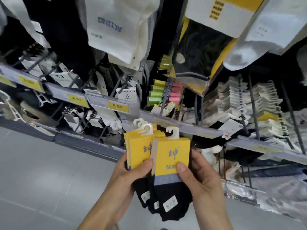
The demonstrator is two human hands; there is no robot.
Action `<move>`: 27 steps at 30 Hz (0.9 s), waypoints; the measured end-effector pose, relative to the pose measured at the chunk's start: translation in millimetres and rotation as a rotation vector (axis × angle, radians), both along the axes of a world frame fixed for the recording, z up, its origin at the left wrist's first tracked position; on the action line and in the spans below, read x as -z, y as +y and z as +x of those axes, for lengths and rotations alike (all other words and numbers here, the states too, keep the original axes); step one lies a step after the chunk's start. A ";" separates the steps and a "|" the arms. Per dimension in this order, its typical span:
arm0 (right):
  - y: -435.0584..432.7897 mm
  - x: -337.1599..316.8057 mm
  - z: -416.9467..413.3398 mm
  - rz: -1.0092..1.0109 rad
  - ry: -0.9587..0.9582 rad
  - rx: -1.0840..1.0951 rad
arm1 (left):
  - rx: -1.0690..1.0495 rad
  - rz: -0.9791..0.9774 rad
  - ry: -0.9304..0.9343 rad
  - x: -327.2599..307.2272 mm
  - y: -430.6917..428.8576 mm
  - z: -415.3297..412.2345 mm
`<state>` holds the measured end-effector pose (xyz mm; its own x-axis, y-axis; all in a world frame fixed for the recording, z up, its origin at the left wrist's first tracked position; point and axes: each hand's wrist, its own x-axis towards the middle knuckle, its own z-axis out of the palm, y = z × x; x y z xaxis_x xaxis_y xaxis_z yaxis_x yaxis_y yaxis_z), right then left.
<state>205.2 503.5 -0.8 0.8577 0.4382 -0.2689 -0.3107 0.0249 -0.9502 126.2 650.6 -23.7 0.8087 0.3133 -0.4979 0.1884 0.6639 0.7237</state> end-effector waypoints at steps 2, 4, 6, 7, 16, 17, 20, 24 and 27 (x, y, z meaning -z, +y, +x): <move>6.2 4.5 -7.8 -0.023 0.002 -0.016 | -0.021 -0.022 0.020 7.9 5.4 -8.3; 11.4 10.1 -14.8 -0.047 0.004 -0.011 | -0.016 -0.014 0.032 14.5 9.5 -14.4; 16.0 14.4 -19.9 -0.063 0.014 0.003 | -0.020 -0.007 0.062 19.5 14.4 -18.3; 18.6 15.3 -21.8 -0.067 0.020 0.012 | -0.022 0.003 0.075 21.0 17.0 -19.7; 58.1 0.6 -27.7 -0.049 0.021 0.021 | -0.006 0.137 0.018 8.6 54.6 -14.2; 62.4 -4.8 -26.7 -0.042 0.017 0.025 | -0.016 0.167 0.008 3.9 57.8 -12.0; 69.9 -21.6 -22.1 -0.026 -0.011 0.039 | -0.020 0.250 -0.056 -16.9 65.9 -4.7; 69.4 -47.0 -15.8 -0.014 -0.090 0.043 | -0.004 0.370 -0.142 -51.8 71.4 3.8; 66.5 -62.4 -14.1 -0.006 -0.116 0.044 | -0.015 0.417 -0.124 -72.5 71.5 7.8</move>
